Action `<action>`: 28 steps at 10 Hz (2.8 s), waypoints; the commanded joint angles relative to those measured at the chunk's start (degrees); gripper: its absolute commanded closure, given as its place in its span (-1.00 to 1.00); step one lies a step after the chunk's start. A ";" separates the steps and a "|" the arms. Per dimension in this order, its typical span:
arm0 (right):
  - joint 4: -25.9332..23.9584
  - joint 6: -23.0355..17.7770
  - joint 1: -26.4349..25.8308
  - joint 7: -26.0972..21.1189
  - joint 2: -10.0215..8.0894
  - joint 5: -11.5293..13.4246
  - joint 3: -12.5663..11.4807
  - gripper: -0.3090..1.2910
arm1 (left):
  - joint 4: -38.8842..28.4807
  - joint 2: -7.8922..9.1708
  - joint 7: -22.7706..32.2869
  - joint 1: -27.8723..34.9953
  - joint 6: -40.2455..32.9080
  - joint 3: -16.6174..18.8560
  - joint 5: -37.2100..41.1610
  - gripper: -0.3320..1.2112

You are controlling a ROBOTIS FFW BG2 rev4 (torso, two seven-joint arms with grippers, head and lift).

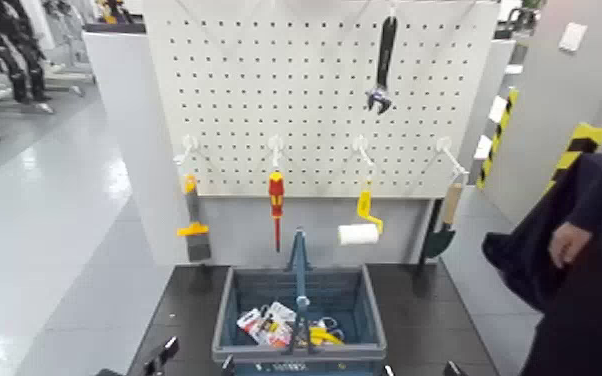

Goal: Put the black wrench into the crate.

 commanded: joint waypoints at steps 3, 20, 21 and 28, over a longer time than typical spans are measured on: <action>-0.09 4.13 -6.30 5.38 -0.04 -0.98 -4.22 -0.49 | 0.06 0.21 -0.62 -0.44 0.47 -0.38 0.00 -0.26; 14.94 12.66 -46.29 23.57 -3.73 -5.82 -8.00 -0.46 | 1.02 1.00 -2.46 -3.87 3.02 -2.13 1.23 -0.26; 16.08 12.92 -48.49 24.36 -4.17 -6.52 -7.65 -0.46 | 1.11 1.08 -2.46 -3.96 3.11 -2.22 1.23 -0.26; 28.13 12.92 -63.52 32.27 -6.10 -11.44 -4.22 -0.44 | 1.29 1.35 -3.43 -5.36 4.07 -3.19 1.23 -0.26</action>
